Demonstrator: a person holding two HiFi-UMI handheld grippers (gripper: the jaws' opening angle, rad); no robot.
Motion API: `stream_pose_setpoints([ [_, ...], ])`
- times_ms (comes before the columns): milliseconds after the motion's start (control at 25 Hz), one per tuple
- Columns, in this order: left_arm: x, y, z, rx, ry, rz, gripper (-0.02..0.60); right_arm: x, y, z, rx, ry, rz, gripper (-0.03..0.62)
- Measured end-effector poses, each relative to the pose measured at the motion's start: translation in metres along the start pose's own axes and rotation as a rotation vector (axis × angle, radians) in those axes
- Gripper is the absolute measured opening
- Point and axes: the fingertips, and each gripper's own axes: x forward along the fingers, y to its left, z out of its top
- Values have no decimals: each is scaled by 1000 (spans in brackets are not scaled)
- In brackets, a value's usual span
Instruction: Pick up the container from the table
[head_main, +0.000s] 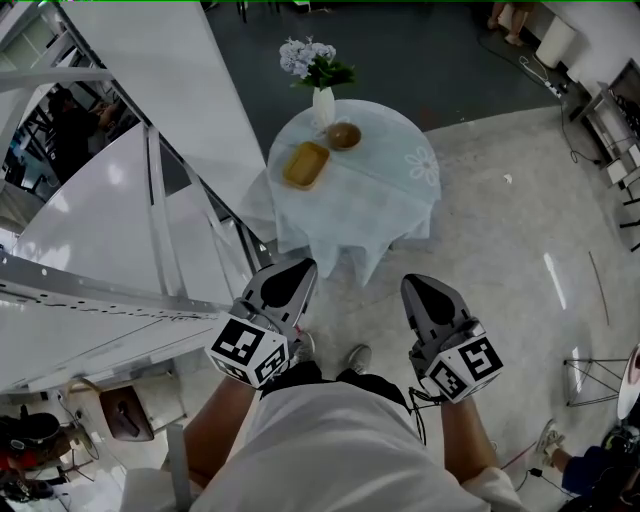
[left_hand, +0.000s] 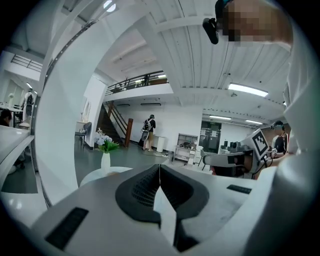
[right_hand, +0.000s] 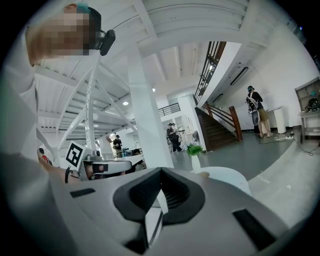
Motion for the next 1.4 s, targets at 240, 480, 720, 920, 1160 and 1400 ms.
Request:
stream_pose_setpoints([
  [240,8,-21,-3,1,4,17,20,-17,-13,-1,3,4,23,14],
  [480,13,-34,-8,-5,2,43,20,-32,-28,-6,3,9,34,14],
  [720,15,-43,-14,-17,5,59,20,-39,-34,-12,7,21,47,14],
  [920,14,-40,-18,-20,12,69,20,-38,-35,-15,9,24,52,14],
  [1160,21,-31,-17,-25,5,75,20,-33,-41,-14,6,24,46,14],
  [1400,34,-15,-16,-32,2,64,20,-21,-52,-16,10,36,28,14],
])
